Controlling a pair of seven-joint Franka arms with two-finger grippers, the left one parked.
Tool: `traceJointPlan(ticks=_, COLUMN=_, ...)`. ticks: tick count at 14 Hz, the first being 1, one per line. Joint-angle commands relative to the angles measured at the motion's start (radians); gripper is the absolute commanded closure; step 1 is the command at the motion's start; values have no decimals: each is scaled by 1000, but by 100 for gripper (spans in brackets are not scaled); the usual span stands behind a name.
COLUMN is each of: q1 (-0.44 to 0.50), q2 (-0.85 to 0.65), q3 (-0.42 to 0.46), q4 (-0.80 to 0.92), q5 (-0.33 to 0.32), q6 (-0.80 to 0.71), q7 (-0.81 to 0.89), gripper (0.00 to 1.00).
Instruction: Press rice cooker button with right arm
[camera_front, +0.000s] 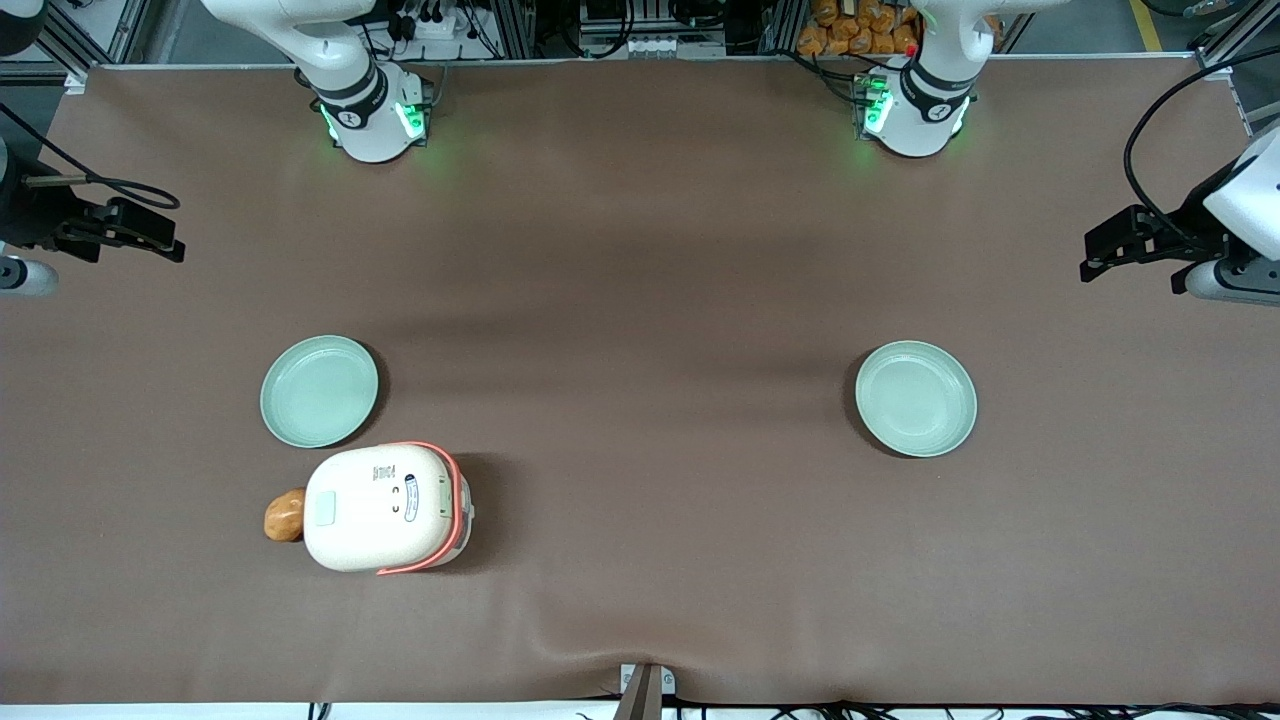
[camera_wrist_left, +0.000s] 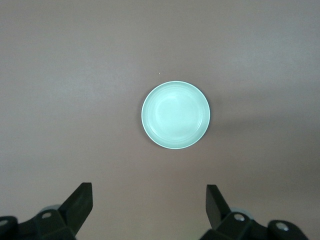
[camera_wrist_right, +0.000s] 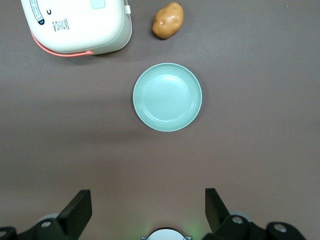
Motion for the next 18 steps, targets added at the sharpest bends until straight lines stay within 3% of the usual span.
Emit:
traceJointPlan(ticks=1, q1=7, q2=-26, q3=0, q4=-14, q5=-4, q6=-5, q7=19, gripper=0)
traceJointPlan(ticks=18, q1=50, q2=-14, q3=7, q4=-14, q5=8, q6=1, q7=5, gripper=0)
